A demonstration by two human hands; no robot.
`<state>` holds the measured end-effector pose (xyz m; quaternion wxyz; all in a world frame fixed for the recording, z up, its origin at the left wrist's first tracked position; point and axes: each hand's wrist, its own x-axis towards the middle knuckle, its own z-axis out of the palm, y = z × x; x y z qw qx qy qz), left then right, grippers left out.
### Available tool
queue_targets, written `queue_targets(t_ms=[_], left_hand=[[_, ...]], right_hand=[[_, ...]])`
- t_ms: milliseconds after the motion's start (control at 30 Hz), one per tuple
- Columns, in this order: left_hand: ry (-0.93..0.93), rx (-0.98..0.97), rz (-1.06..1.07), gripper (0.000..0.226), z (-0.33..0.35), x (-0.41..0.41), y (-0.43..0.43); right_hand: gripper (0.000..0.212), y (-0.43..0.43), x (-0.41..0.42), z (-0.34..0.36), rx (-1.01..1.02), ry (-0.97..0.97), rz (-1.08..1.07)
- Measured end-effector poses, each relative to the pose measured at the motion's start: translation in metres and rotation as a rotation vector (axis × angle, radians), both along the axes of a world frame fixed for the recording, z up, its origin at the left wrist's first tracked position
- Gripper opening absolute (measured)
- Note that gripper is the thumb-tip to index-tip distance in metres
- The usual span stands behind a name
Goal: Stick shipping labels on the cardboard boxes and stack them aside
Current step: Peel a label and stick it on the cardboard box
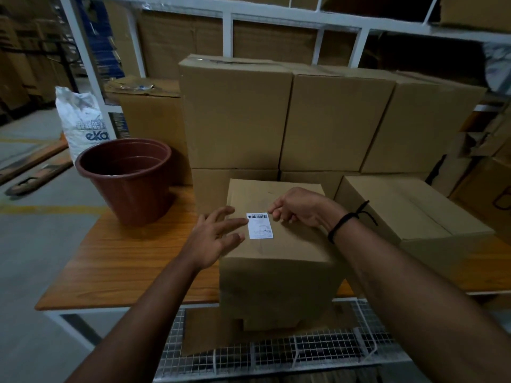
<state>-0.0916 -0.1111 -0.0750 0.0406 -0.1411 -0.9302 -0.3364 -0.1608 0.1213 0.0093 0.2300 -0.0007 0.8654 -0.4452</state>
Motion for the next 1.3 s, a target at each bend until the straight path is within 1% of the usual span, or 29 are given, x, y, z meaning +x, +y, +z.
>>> queue_targets(t_ms=[100, 233, 367, 467, 533, 633, 767, 900, 1033, 1167, 1233, 1300], left_hand=[[0.004, 0.001, -0.003, 0.047, 0.001, 0.001, 0.0], [0.005, 0.02, -0.005, 0.054, 0.0, 0.001, 0.0], [0.006, 0.03, -0.005, 0.047, -0.001, 0.0, 0.0], [-0.002, 0.021, -0.009, 0.043, -0.002, 0.0, 0.0], [-0.005, 0.031, -0.007, 0.041, -0.001, 0.0, 0.001], [-0.005, 0.019, -0.004, 0.044, 0.0, 0.001, 0.001], [-0.01, 0.005, -0.003, 0.043, -0.001, 0.001, 0.001], [-0.004, -0.017, -0.003, 0.045, -0.001, 0.0, 0.0], [-0.003, -0.013, 0.008, 0.042, -0.002, 0.001, 0.0], [0.003, -0.004, 0.004, 0.042, -0.001, 0.001, 0.001], [0.009, 0.006, -0.005, 0.04, -0.002, 0.002, -0.001], [0.009, 0.016, -0.008, 0.039, -0.002, 0.003, -0.001]], right_hand=[[0.039, -0.004, -0.001, -0.001, 0.053, 0.015, 0.016], [0.04, 0.0, -0.002, -0.001, -0.009, -0.004, -0.013], [0.039, -0.007, 0.001, 0.0, 0.065, 0.024, -0.012], [0.039, -0.003, 0.001, 0.001, 0.002, 0.006, -0.032], [0.038, -0.004, 0.002, 0.0, 0.013, 0.025, -0.054], [0.038, -0.009, 0.004, 0.0, 0.075, 0.04, -0.021], [0.036, -0.003, 0.004, 0.0, 0.013, 0.019, -0.046], [0.04, -0.01, 0.005, -0.002, 0.077, 0.047, -0.027], [0.036, -0.002, 0.005, -0.002, -0.013, 0.022, -0.055], [0.037, -0.009, 0.005, -0.004, 0.078, 0.051, -0.03], [0.038, -0.005, 0.003, -0.004, 0.043, 0.02, -0.007], [0.04, 0.001, 0.003, -0.004, -0.031, -0.003, -0.034]])
